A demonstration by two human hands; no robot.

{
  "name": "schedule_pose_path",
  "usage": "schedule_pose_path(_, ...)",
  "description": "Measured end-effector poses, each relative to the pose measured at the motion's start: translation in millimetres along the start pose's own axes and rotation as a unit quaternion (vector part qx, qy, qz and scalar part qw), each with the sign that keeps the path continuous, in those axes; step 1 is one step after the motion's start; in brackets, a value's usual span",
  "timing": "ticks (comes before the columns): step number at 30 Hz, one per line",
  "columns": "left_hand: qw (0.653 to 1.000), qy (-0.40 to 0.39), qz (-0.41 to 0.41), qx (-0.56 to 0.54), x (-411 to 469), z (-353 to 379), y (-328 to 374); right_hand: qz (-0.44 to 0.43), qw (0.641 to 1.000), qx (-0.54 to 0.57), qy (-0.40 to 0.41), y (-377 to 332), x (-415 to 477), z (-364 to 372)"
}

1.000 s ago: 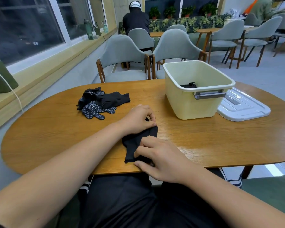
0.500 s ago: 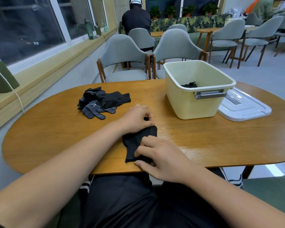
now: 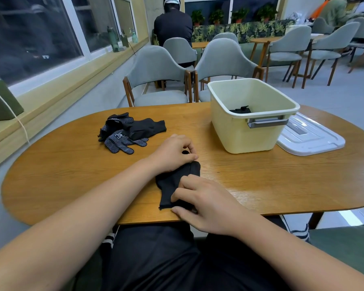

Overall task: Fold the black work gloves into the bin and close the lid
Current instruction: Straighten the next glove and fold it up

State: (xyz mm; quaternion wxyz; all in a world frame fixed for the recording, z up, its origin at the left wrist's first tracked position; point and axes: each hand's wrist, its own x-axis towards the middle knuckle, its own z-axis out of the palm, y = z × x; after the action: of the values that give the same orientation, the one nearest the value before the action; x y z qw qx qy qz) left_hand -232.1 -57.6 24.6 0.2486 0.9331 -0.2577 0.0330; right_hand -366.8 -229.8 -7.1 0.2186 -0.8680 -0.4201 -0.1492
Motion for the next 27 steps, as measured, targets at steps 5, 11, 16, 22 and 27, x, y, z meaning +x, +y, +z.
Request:
schedule_pose_path(5,0.998,0.05,0.014,-0.032,-24.0,-19.6,-7.0,0.023,0.999,0.033,0.033,0.6,-2.8,-4.0)
schedule_pose_path(11,0.998,0.041,0.026,-0.047,-78.5,-33.7,-13.0,0.047,0.996,0.079,0.022,5.8,0.0,-6.9)
schedule_pose_path(16,0.996,0.033,0.028,-0.079,-118.9,-32.2,-6.3,0.052,0.996,0.07,0.004,13.9,-1.4,-12.5)
schedule_pose_path(22,0.993,-0.038,0.048,-0.1,-146.8,-29.5,-1.6,0.042,0.997,0.07,-0.012,18.8,-6.9,-18.9)
schedule_pose_path(27,0.995,-0.026,0.068,-0.069,-154.6,-29.1,-6.0,0.039,0.997,0.057,-0.025,18.6,-7.1,-16.4)
